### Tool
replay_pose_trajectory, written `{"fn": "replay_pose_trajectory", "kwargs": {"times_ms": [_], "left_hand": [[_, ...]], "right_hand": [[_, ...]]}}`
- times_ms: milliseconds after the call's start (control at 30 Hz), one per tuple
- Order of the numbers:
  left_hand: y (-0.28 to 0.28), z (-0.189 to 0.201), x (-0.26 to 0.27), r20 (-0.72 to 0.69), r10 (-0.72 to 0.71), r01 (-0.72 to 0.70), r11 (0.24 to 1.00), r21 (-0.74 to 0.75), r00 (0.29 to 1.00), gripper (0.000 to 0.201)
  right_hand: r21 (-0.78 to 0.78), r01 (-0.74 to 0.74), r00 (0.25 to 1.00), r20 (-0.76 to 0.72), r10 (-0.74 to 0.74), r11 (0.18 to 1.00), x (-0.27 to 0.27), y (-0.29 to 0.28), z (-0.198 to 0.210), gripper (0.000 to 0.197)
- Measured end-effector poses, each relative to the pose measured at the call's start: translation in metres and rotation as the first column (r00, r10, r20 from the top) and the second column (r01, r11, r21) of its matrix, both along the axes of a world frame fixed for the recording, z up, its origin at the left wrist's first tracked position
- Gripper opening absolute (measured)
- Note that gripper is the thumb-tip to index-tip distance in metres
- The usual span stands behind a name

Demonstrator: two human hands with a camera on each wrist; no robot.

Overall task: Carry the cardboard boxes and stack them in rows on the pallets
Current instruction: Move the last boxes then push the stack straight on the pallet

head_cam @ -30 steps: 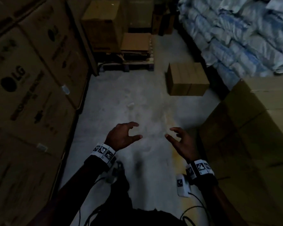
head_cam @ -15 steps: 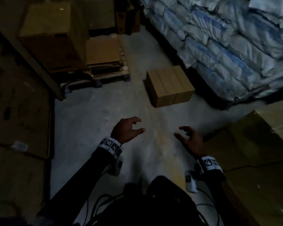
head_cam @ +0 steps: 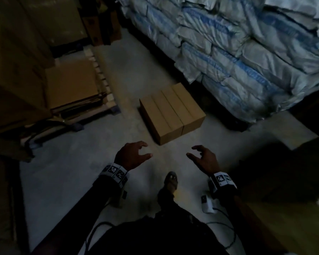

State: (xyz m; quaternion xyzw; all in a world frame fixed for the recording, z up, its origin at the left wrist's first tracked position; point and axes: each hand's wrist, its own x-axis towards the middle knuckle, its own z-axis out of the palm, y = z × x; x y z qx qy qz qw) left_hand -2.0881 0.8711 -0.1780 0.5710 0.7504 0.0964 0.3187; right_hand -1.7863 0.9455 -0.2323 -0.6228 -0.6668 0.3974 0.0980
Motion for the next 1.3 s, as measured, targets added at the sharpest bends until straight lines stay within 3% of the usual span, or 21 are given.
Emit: {"fn": "replay_pose_trajectory", "kwargs": {"times_ms": [133, 300, 400, 467, 533, 633, 700, 900, 1067, 1167, 1233, 1300], "left_hand": [[0.108, -0.015, -0.016, 0.029, -0.005, 0.007, 0.997, -0.074, 1.0, 0.052], [0.209, -0.076, -0.037, 0.084, 0.051, -0.034, 0.981, -0.194, 0.995, 0.046], [0.263, -0.133, -0.052, 0.16, 0.123, -0.072, 0.953, -0.293, 0.979, 0.048], [0.285, -0.176, -0.06, 0.196, 0.184, -0.105, 0.929, -0.355, 0.963, 0.066], [0.311, -0.222, -0.068, 0.202, 0.152, -0.051, 0.901, -0.431, 0.968, 0.083], [0.341, -0.295, -0.076, 0.184, 0.063, 0.047, 0.841, -0.539, 0.981, 0.074], [0.355, -0.352, -0.079, 0.18, 0.036, 0.076, 0.814, -0.576, 0.983, 0.08], [0.387, -0.506, -0.066, 0.154, 0.145, -0.012, 0.764, -0.645, 0.977, 0.094], [0.415, -0.605, -0.044, 0.11, 0.198, -0.087, 0.775, -0.626, 0.974, 0.1], [0.43, -0.643, -0.034, 0.119, 0.193, -0.078, 0.78, -0.621, 0.974, 0.101], [0.43, -0.661, -0.029, 0.117, 0.179, -0.073, 0.791, -0.607, 0.977, 0.121], [0.427, -0.662, -0.025, 0.152, 0.204, -0.082, 0.817, -0.571, 0.967, 0.105]], "right_hand": [[-0.047, -0.043, 0.997, 0.068, 0.046, 0.998, -0.027, 0.118, -0.022, 0.049], [-0.255, -0.089, 0.966, 0.213, 0.146, 0.963, -0.06, 0.236, -0.08, 0.055], [-0.357, -0.034, 0.954, 0.266, 0.136, 0.934, -0.081, 0.294, -0.128, 0.056], [-0.405, 0.004, 0.94, 0.312, 0.134, 0.914, -0.09, 0.318, -0.159, 0.056], [-0.423, 0.051, 0.931, 0.348, 0.11, 0.905, -0.098, 0.344, -0.197, 0.055], [-0.448, 0.085, 0.93, 0.357, 0.091, 0.89, -0.114, 0.379, -0.261, 0.055], [-0.46, 0.07, 0.925, 0.363, 0.116, 0.885, -0.123, 0.402, -0.313, 0.056], [-0.416, 0.099, 0.921, 0.382, 0.075, 0.904, -0.138, 0.455, -0.457, 0.068], [-0.311, 0.065, 0.917, 0.392, 0.066, 0.948, -0.132, 0.476, -0.542, 0.076], [-0.19, 0.04, 0.909, 0.415, 0.043, 0.981, -0.126, 0.475, -0.569, 0.081], [-0.092, -0.002, 0.898, 0.438, 0.042, 0.996, -0.122, 0.467, -0.582, 0.082], [-0.012, -0.006, 0.892, 0.452, 0.011, 1.0, -0.122, 0.458, -0.589, 0.079]]}}
